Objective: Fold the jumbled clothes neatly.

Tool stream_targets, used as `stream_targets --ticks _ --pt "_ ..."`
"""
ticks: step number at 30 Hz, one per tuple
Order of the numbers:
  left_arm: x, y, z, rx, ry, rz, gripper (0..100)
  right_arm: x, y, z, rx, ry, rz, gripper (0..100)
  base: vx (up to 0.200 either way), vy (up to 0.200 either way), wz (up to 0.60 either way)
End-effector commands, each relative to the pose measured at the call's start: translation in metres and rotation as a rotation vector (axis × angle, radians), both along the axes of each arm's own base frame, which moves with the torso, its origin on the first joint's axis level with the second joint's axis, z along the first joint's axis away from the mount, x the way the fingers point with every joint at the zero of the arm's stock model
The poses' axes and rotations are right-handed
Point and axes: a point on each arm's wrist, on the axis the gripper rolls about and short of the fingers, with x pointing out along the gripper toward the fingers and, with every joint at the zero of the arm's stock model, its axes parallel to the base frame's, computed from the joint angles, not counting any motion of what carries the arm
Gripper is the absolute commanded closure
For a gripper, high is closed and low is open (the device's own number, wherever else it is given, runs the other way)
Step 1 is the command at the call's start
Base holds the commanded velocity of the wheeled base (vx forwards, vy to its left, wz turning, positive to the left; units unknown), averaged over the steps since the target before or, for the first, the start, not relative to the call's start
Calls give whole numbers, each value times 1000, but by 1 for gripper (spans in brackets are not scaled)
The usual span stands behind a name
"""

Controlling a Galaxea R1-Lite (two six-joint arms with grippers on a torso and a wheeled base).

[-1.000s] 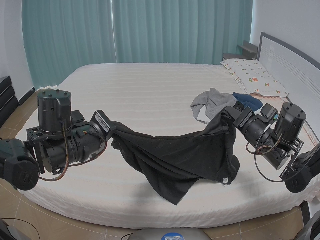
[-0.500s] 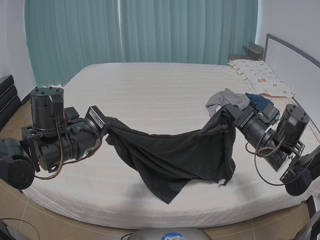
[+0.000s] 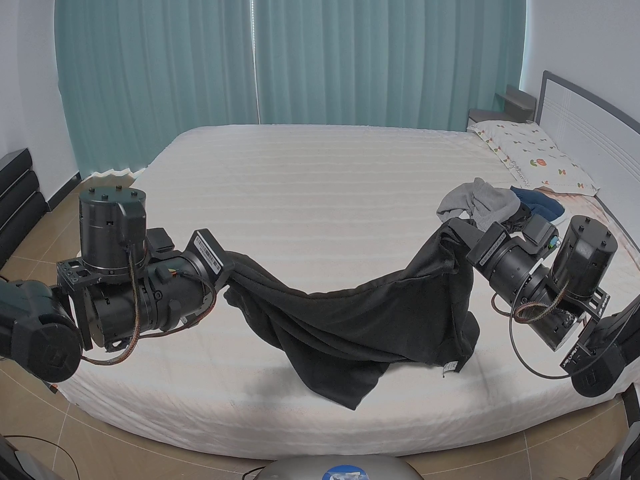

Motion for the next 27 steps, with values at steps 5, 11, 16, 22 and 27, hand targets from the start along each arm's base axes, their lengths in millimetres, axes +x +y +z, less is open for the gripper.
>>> stream_targets --ticks 5,11,16,22,27 --pt "-6 -6 -5 12 22 -42 100 -15 -3 5 -7 -15 43 100 -200 0 0" --pt "-25 -5 13 -4 5 -90 100 -35 -12 31 24 -102 62 100 -200 0 0" --pt "-36 2 39 -15 -30 -103 100 -59 -28 73 21 -217 46 100 -200 0 0" --pt "-45 9 86 -15 -84 -106 100 -83 -47 143 20 -293 1 100 -167 0 0" --pt "-28 15 115 -29 -110 -45 100 -75 -64 188 17 -316 -97 100 0 0 0"
